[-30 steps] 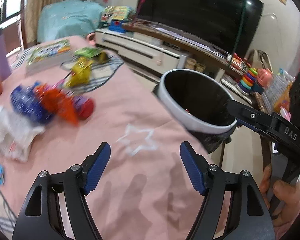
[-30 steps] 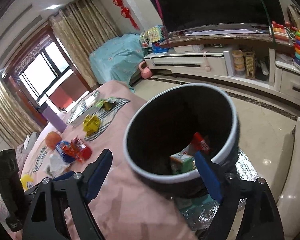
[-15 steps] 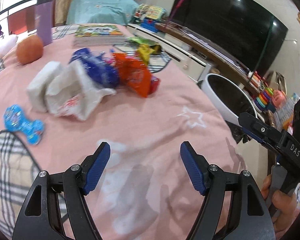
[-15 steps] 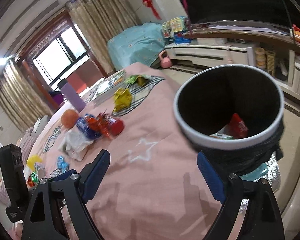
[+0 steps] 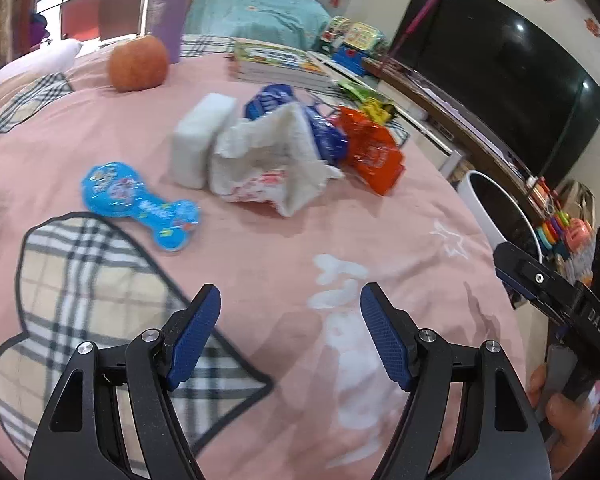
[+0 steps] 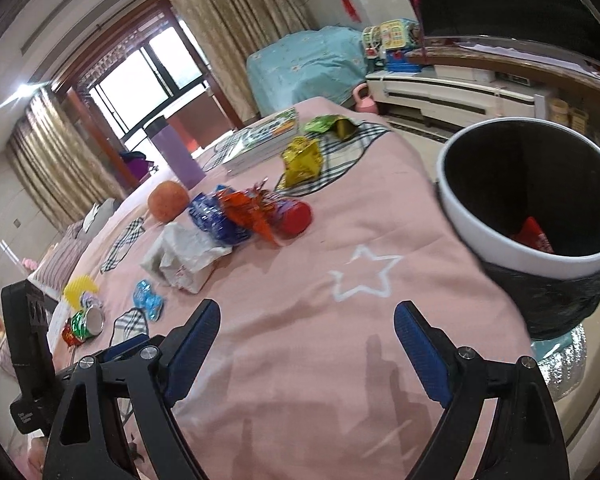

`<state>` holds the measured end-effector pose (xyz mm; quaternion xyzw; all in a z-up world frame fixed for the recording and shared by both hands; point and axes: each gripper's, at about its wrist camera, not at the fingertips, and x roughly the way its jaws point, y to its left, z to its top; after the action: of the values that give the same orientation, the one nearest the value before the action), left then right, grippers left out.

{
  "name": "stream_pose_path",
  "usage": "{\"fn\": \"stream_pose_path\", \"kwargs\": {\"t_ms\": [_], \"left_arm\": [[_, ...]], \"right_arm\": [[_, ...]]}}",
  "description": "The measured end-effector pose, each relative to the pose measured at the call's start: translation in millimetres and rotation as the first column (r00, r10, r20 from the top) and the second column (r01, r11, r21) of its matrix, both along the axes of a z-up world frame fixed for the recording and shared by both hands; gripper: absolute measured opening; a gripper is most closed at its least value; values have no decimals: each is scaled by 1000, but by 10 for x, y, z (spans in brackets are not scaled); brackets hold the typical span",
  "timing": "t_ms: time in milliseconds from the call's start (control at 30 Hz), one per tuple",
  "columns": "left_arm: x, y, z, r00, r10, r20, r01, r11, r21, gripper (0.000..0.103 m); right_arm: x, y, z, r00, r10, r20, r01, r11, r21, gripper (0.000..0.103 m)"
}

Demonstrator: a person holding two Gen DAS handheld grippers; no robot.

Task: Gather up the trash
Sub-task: 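Move both open tools back over the bed toward the remaining trash, then grasp the blue toy with the left tool while the right tool grasps the white tissue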

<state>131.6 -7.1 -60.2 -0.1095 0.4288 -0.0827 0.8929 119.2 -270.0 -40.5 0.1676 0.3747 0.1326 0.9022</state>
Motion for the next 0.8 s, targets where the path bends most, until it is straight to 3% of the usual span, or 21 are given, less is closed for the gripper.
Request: {"fn": "stream_pose_path", "kwargs": {"t_ms": [400,800], "left_arm": [[30,442,-52,994,100,-39,-101,995,-14,74],[224,980,-90,963,252,-92,-259,963,-72,74]], "right_arm": [[115,454,-13,995,97,2,-97,995,-32,90],[333,808,-31,984,177,5,-177,983,-37,90]]}}
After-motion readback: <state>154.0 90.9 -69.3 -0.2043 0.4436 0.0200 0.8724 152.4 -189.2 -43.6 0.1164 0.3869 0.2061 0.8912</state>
